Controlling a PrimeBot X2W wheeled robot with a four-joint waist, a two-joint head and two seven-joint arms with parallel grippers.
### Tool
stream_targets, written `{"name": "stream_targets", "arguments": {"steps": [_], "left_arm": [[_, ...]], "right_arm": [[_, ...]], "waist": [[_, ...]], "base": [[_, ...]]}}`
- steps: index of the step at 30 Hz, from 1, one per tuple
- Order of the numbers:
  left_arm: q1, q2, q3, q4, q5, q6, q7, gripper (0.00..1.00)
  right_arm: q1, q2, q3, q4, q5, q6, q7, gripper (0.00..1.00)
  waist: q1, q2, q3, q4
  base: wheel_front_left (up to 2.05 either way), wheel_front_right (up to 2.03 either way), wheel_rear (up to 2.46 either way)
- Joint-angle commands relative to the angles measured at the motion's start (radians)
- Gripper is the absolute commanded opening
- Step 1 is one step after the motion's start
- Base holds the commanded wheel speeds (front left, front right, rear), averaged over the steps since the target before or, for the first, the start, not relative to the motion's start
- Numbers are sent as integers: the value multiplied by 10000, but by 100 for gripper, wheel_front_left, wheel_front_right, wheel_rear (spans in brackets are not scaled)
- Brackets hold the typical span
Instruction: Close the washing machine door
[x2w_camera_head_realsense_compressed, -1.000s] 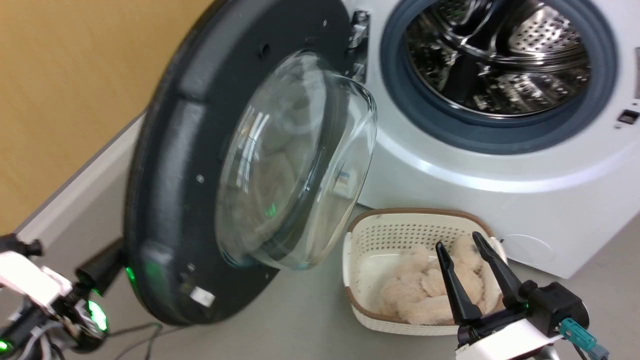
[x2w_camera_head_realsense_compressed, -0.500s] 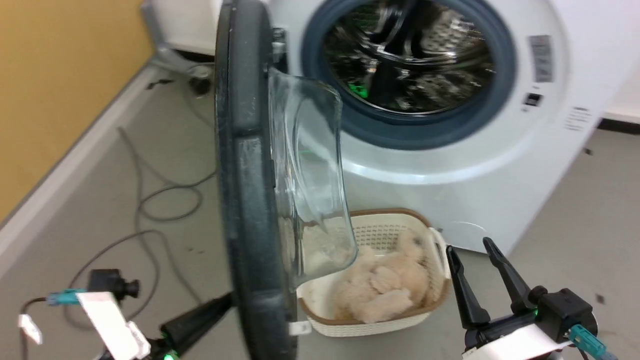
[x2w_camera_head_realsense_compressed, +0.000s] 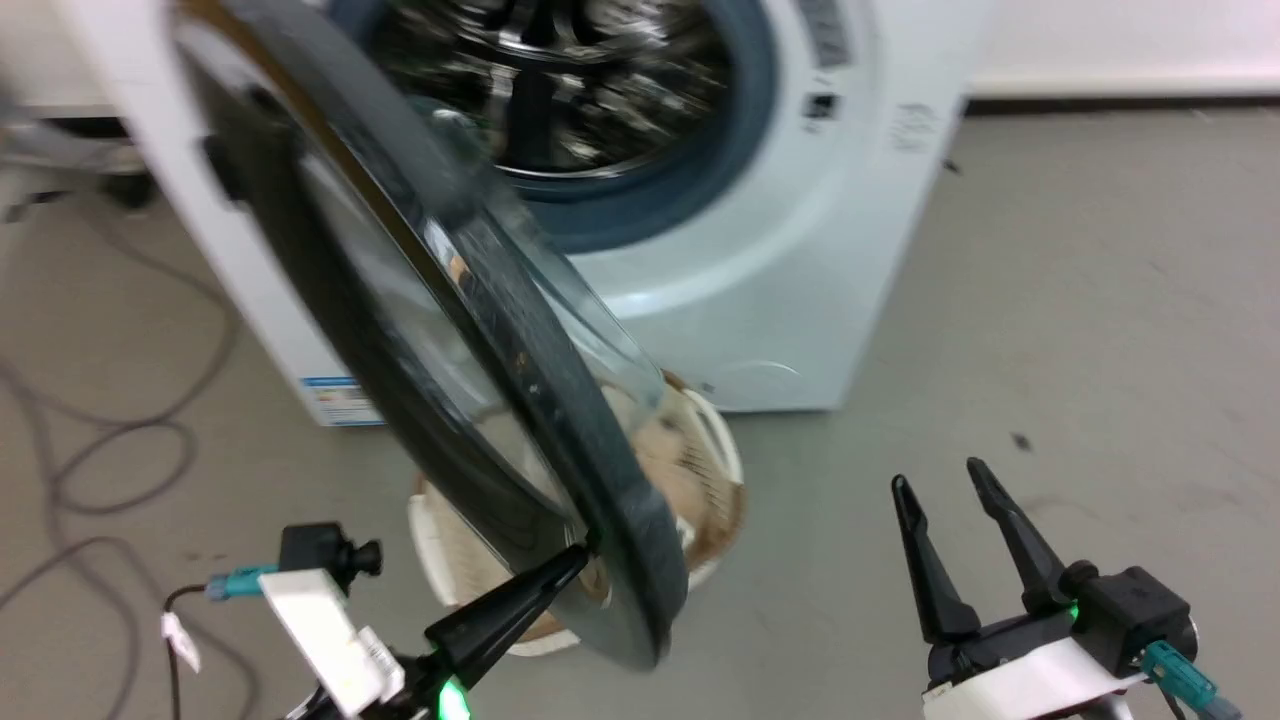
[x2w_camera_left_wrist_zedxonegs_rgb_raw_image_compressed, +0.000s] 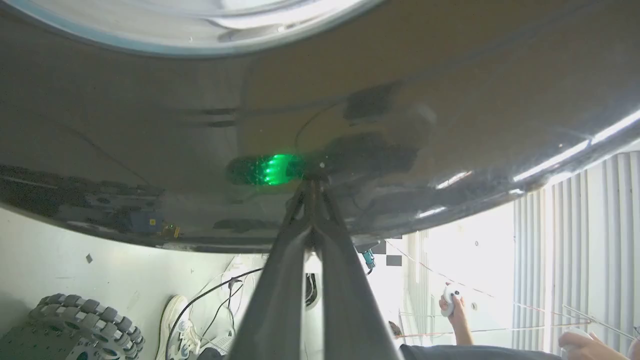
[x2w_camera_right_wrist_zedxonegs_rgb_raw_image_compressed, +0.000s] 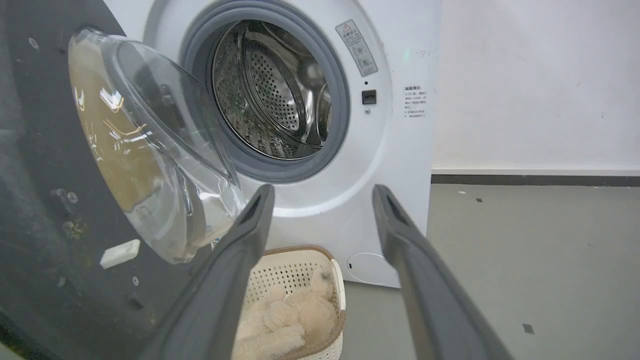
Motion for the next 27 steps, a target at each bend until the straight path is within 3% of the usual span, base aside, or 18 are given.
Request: {"name": "stream_targets", "arguments": {"steps": [1, 7, 15, 22, 27], "left_arm": [[-247, -26, -133, 59, -69, -100, -118, 0], [-1124, -27, -506, 678, -72, -419, -1387, 0], [-2812, -27, -857, 1793, -58, -514, -3542, 0], [-4689, -27, -1051, 3192, -252, -520, -5718, 0], [-5608, -27, -1390, 4271, -480, -863, -7000, 0]], "right_arm": [[-150, 39, -17, -62, -73, 6, -45, 100], [-302, 117, -14, -193, -61, 6, -45, 100], [-342, 261, -27, -271, 94, 6, -45, 100], [-420, 304, 33, -280, 204, 6, -45, 100], [-424, 308, 67, -243, 330, 6, -45, 100]], "waist": [[0, -1, 652, -927], [0, -1, 1201, -2077], [0, -1, 1721, -3141], [0, -1, 1897, -3563], [0, -1, 1773, -3505]], "base": [[0, 0, 0], [0, 0, 0], [0, 0, 0], [0, 0, 0], [0, 0, 0]]}}
